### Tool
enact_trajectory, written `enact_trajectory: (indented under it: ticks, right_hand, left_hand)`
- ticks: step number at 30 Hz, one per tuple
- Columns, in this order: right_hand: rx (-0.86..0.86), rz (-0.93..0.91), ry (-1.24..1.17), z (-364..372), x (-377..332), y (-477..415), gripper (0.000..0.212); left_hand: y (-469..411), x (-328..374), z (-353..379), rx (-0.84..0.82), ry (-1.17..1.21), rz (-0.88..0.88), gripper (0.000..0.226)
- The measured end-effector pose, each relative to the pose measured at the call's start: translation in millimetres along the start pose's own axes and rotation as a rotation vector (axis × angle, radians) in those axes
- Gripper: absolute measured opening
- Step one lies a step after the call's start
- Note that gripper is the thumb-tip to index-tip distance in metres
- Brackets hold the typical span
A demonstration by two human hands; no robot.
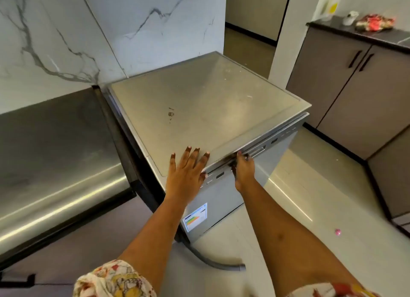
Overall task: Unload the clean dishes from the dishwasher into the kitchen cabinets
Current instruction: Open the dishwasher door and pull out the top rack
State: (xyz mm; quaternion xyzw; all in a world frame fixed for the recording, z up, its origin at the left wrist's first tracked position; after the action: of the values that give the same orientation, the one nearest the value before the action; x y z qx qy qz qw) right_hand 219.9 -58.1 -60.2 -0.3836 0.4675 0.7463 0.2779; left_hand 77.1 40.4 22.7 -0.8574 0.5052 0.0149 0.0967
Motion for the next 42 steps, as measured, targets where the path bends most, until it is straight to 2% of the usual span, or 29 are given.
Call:
enact_trajectory:
  ticks: [3,7,12,16,20,23,25,27,30,33,36,39,42]
  right_hand:
    - [-0.073,0.043,-0.210,4.8,12.4,-11.0,0.042]
    - [-0.103,0.144,-0.233,-2.2,27.0,-14.2,0.044]
    - [-0.145,0.195,-0.359,3.1,29.9,-8.8,0.012]
    - [-0.072,0.144,-0.437,-2.9,9.8,-14.0,0.008]
    - [-0.092,0.165,-0.414,-7.7,-6.7,-19.8,0.018]
    - [-0.131,0.155,-0.358,-11.1,-4.3,-19.9,0.018]
    - [-0.137,0.143,-0.302,-17.0,-3.5,-17.6,0.021]
    - [-0.113,0.137,-0.265,-30.4,0.0,-13.3,0.034]
    - [-0.009,0.132,-0.200,-67.8,10.4,-0.5,0.046]
    - [0.143,0.175,-0.137,-116.2,22.9,24.0,0.054]
    - [0.240,0.221,-0.130,-157.6,39.5,49.4,0.060]
    - [0.303,0.244,-0.124,-193.7,56.3,69.7,0.061]
    - [0.382,0.193,0.070,-222.1,55.2,80.7,0.069]
  left_hand:
    - [0.0,0.6,6.5,-0.042,0.004,0.012,0.069]
    - [-0.8,-0.1,14.5,-0.111,0.027,0.038,0.066]
    - [-0.7,-1.0,11.1,-0.116,0.026,0.034,0.068]
    - [-0.1,0.8,12.8,-0.139,0.014,0.030,0.069]
    - [0.4,-1.5,14.3,-0.146,-0.002,0.023,0.069]
    - [0.2,-1.7,15.4,-0.182,0.006,-0.006,0.073]
    - [-0.2,-1.8,15.8,-0.224,0.007,-0.030,0.082]
    - [1.5,-2.7,16.1,-0.259,0.005,-0.061,0.096]
    - [12.4,17.1,16.0,-0.278,0.004,-0.044,0.107]
    - [43.3,68.9,31.2,-0.349,0.101,0.067,0.100]
    - [76.2,112.6,60.7,-0.514,0.283,0.134,0.090]
    - [97.9,150.6,79.5,-0.625,0.378,0.220,0.092]
    - [110.0,178.8,87.6,-0.666,0.473,0.254,0.095]
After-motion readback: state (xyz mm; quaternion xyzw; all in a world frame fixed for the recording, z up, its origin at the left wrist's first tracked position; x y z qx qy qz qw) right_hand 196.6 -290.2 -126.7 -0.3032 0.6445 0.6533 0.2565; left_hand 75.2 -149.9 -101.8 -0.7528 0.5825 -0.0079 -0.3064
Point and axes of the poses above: each hand's wrist, its own y-axis away from the middle knuckle, its own z-axis out of the palm, x = y × z, the point moved 9 cm from there along -y, towards the middle knuckle, and after that the axes turned 6 degrees about -x, right-handed, at the moved point
